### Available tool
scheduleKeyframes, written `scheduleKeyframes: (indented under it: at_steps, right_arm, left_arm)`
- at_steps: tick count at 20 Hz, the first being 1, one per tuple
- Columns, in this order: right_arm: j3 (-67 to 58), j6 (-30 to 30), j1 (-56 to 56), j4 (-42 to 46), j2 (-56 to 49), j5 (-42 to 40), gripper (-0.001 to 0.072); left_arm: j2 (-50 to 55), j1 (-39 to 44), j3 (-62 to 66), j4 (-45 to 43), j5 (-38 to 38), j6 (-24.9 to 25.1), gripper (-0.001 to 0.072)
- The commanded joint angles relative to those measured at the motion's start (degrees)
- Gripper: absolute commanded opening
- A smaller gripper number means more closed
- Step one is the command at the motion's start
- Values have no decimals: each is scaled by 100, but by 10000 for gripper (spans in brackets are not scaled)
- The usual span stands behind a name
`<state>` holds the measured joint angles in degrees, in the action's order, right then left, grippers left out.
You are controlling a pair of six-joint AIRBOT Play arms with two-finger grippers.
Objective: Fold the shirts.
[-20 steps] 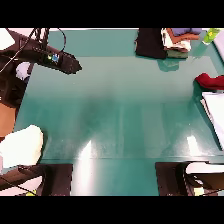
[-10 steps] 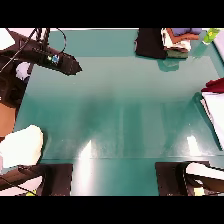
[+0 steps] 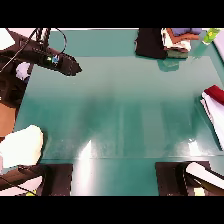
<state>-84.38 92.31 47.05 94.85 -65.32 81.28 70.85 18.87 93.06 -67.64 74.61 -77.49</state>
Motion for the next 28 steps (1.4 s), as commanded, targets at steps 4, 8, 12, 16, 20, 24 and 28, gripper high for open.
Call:
scheduleKeyframes:
  at_steps: [4,8,12,16,20,24,28]
  right_arm:
    - [1635,-260,857,245,393,-415,22]
    - [2249,-452,1078,433,546,-872,164]
    - [2081,-297,1379,459,437,-669,681]
    - [1394,-282,813,-879,640,-1021,673]
    - [1246,-284,-957,-2503,793,-1027,673]
    - [1246,-284,-3335,-2426,509,-1091,671]
    - [1246,-363,-5064,-2426,52,-1252,313]
  left_arm:
    - [-4,2,0,13,2,-4,29]
    - [-4,2,0,168,-4,-4,29]
    - [-4,2,0,190,-9,-2,29]
    - [-4,0,-2,199,-28,-4,29]
    - [-4,0,0,208,-42,-2,29]
    - [-4,0,0,205,-236,-2,29]
    - [-4,0,0,210,-243,-2,29]
